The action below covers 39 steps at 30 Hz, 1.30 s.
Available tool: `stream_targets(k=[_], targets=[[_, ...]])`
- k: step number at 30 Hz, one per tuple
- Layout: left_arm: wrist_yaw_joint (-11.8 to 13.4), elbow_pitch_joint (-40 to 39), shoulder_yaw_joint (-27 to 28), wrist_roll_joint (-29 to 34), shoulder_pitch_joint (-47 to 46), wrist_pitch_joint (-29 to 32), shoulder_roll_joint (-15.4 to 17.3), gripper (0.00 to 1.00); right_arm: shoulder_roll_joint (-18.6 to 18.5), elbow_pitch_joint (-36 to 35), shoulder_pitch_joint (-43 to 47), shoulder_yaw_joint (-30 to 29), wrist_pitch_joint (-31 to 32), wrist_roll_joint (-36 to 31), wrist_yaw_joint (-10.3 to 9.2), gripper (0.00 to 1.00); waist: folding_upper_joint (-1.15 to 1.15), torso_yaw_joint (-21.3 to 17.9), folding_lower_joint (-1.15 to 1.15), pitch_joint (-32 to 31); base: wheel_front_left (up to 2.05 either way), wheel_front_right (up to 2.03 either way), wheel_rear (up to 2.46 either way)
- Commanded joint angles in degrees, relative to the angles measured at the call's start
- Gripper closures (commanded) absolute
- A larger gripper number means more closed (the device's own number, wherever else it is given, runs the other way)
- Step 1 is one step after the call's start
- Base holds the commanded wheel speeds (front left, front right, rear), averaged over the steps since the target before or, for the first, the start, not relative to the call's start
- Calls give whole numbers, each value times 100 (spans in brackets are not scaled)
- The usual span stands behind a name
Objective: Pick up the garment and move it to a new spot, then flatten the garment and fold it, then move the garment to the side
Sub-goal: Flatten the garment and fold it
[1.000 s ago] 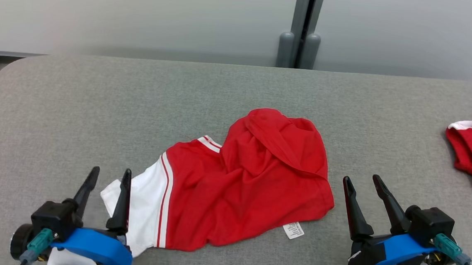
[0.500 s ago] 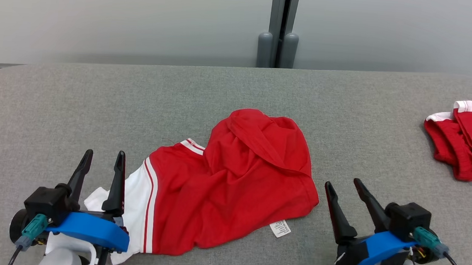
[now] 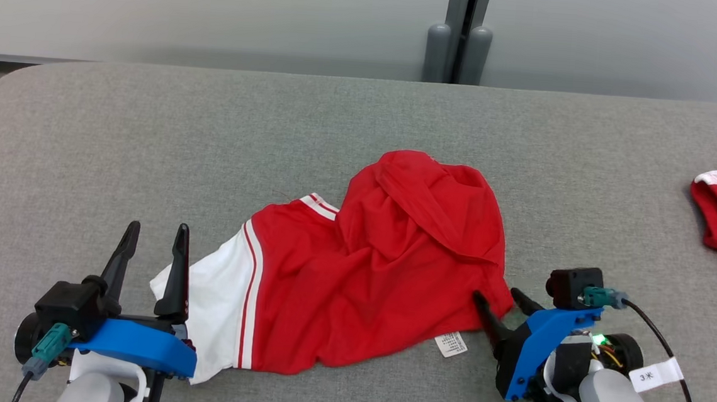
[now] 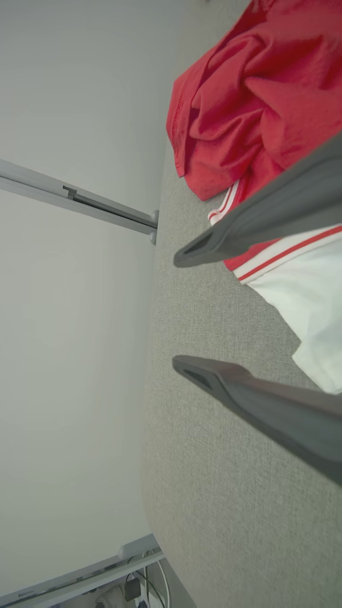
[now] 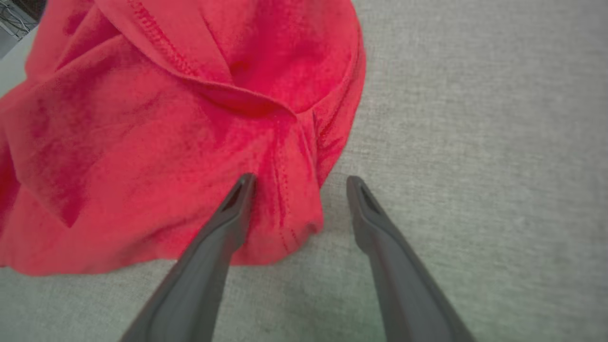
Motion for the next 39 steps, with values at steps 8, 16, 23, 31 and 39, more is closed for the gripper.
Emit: stream_targets(k=[8,16,23,31,39], targets=[[-135,71,196,159,-63,-25,-114,0,-17,603,-538,169,-26,412,3,100,0,78,0,103,0,0,0],[-215,83,460,293,37,-25,-212,0,-378,51,-846,-518,-482,-227,3,100,0,-118,0,-17,0,0,0],[-269,88,596,401,144,-25,-347,0,-270,-766,-65,-1582,150,-753,3,100,0,-231,0,-134,0,0,0],[-358,152,680,498,123,-25,-413,0,-51,-1269,765,-2098,676,-988,3,0,0,-226,0,-170,0,0,0],[-410,162,735,571,113,-25,-452,0,-1,-2281,344,-1566,1177,-1094,3,0,0,-109,0,-117,0,0,0]])
